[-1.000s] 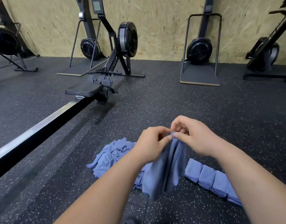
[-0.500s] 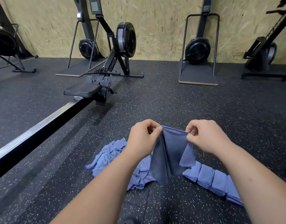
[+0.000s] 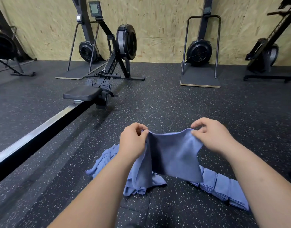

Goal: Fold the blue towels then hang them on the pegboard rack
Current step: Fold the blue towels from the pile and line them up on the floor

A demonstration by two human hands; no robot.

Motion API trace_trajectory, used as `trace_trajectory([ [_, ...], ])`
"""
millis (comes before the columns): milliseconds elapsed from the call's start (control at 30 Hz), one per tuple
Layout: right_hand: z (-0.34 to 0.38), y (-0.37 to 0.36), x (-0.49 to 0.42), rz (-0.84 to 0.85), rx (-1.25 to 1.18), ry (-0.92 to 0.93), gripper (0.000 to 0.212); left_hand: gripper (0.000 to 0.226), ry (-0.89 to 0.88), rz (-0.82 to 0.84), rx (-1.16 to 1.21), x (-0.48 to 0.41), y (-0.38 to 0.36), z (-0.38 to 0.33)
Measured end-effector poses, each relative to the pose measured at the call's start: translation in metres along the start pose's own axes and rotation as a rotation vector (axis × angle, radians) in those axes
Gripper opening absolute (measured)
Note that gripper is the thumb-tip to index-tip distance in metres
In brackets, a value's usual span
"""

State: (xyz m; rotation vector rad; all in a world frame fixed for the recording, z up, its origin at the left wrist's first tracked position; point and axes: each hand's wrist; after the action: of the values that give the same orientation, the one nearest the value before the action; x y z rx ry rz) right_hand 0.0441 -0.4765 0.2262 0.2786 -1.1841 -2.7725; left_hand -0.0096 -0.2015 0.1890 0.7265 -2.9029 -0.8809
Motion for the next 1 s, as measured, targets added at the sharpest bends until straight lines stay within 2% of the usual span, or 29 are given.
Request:
trace_trajectory([
  [67,0.009,-0.005,0.004,0.089,-0.226,0.013,0.01,0.011,-0.024,0.055,0.008,0.0,-0.002,0.001],
  [133,0.02,-0.01,0.011,0.192,-0.35,0.029,0.013,0.016,-0.058,0.116,0.009,0.001,-0.004,0.0],
  [300,0.04,-0.017,0.019,0.395,-0.395,0.097,0.035,0.026,-0.076,0.248,0.195,0.005,-0.01,-0.006],
  [367,0.038,-0.02,0.017,0.359,-0.291,0.161,0.035,0.025,-0.068,0.277,0.279,0.008,-0.01,-0.01],
  [500,0.033,-0.028,0.011,0.197,-0.1,0.246,0.007,0.02,-0.054,0.324,0.392,0.015,-0.01,-0.019],
  [733,0.034,-0.03,0.012,0.057,0.07,0.27,0.023,0.017,-0.067,0.407,0.441,0.021,-0.012,-0.026],
  [867,0.034,-0.03,0.013,0.047,0.098,0.288,0.022,0.013,-0.045,0.449,0.484,0.022,-0.012,-0.026],
  [1000,0.03,-0.033,0.011,0.074,0.127,0.318,0.023,0.019,-0.144,0.432,0.373,0.02,-0.013,-0.023],
])
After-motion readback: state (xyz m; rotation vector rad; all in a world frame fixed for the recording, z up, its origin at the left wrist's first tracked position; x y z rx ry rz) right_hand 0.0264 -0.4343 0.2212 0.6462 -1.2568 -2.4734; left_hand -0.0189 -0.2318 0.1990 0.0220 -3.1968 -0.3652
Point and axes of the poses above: each hand's wrist, its own x-axis away from the middle knuckle, its own y-axis out of the back of the hand, z = x × y, and after that the axes turned 5 degrees about y, right-handed
